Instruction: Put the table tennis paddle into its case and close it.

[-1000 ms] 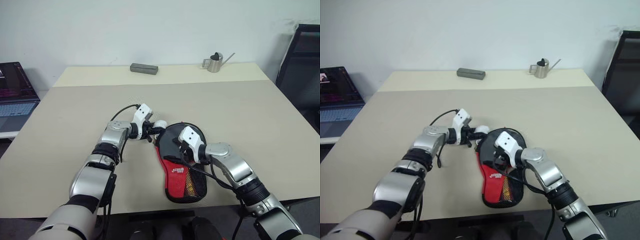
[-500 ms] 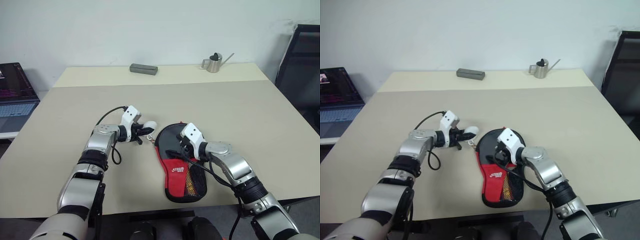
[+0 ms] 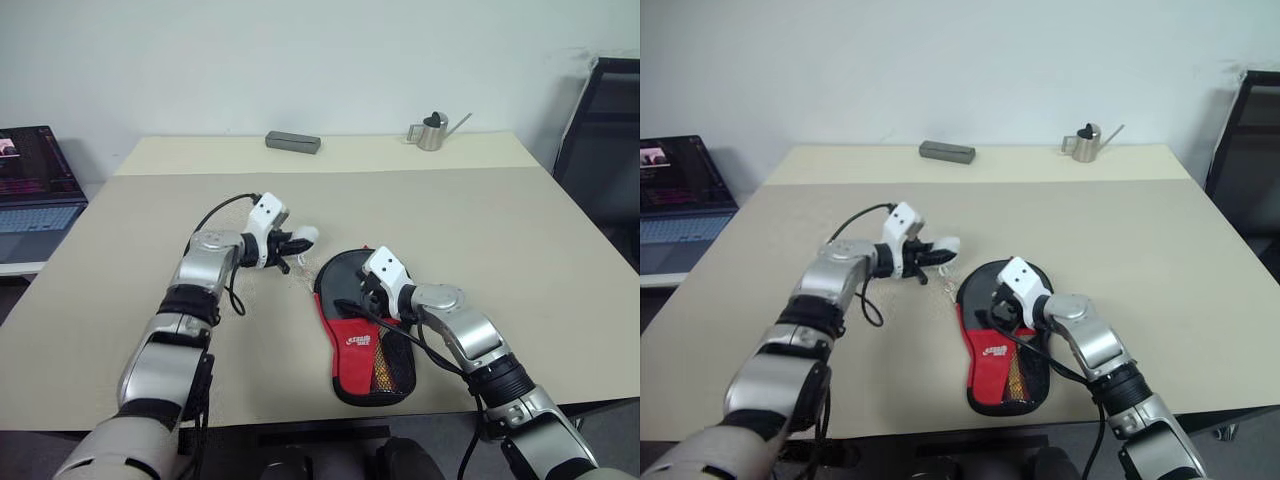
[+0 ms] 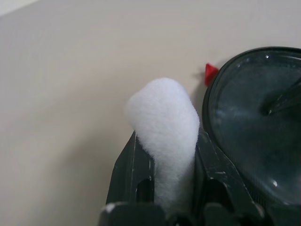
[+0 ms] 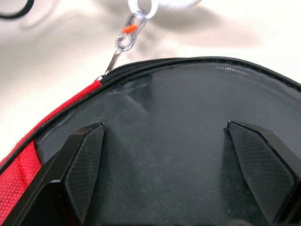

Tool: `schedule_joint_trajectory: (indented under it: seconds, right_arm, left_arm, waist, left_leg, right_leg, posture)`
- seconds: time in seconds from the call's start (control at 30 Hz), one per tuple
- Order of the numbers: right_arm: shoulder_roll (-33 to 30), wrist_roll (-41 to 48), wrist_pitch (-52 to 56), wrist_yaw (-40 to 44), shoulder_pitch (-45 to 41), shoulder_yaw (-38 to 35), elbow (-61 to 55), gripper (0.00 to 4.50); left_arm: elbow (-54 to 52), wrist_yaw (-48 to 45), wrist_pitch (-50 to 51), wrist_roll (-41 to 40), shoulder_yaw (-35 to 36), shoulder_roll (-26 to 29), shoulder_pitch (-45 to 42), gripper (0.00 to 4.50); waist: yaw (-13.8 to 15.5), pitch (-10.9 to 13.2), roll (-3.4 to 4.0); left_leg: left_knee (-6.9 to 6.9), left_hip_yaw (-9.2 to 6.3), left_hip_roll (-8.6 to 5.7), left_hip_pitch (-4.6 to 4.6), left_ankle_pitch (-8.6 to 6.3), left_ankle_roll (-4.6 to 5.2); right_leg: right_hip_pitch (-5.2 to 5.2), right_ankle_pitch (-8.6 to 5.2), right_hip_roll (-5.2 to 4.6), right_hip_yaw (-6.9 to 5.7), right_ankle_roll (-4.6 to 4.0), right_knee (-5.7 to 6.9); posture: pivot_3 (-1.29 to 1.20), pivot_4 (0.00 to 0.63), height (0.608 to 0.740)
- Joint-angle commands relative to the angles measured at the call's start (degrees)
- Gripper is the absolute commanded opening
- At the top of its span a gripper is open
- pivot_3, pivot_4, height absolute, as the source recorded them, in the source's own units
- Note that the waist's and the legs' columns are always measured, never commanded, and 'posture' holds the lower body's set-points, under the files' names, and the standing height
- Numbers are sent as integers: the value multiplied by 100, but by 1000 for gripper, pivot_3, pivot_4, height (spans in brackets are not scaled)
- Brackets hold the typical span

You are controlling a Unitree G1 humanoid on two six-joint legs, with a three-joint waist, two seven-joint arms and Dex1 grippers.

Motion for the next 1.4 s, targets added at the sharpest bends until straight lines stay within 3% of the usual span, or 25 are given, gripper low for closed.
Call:
schedule_joint_trajectory:
  seconds: [0.03,0.47,0.87,1.4]
  right_arm:
    - [-10,-282,287,-65,317,301,420,4500]
    - [370,-291,424,-420,536,273,392,4500]
    - [351,-265,600,-338,689,365,229,4500]
    - [165,-142,1409,-641,1646,279,-1095,4500]
  left_arm:
    - [563,123,-492,247,-98,-76,-432,556]
    - [2202,1236,-1325,842,-58,-321,-1333,556]
    - [2527,1925,-1459,1141,-30,-423,-1747,556]
    - [2721,2943,-1647,1684,-133,-1319,-2030,556]
  waist:
    - [-6,0,0]
    - [-31,-7,-11]
    - [-29,-16,-18]
    - [34,-20,-25]
  left_leg:
    - [-1,1,1,3,0,0]
    - [-4,0,3,10,0,0]
    - [-9,-1,4,13,0,0]
    - [-13,-5,1,1,-4,-4]
  right_leg:
    - [1,-1,0,1,1,0]
    - [3,-5,4,2,9,4]
    - [4,-6,5,2,12,3]
    - [5,-13,1,-4,22,-13]
  posture:
    - [0,150,740]
    - [0,150,740]
    - [0,150,740]
    - [0,150,740]
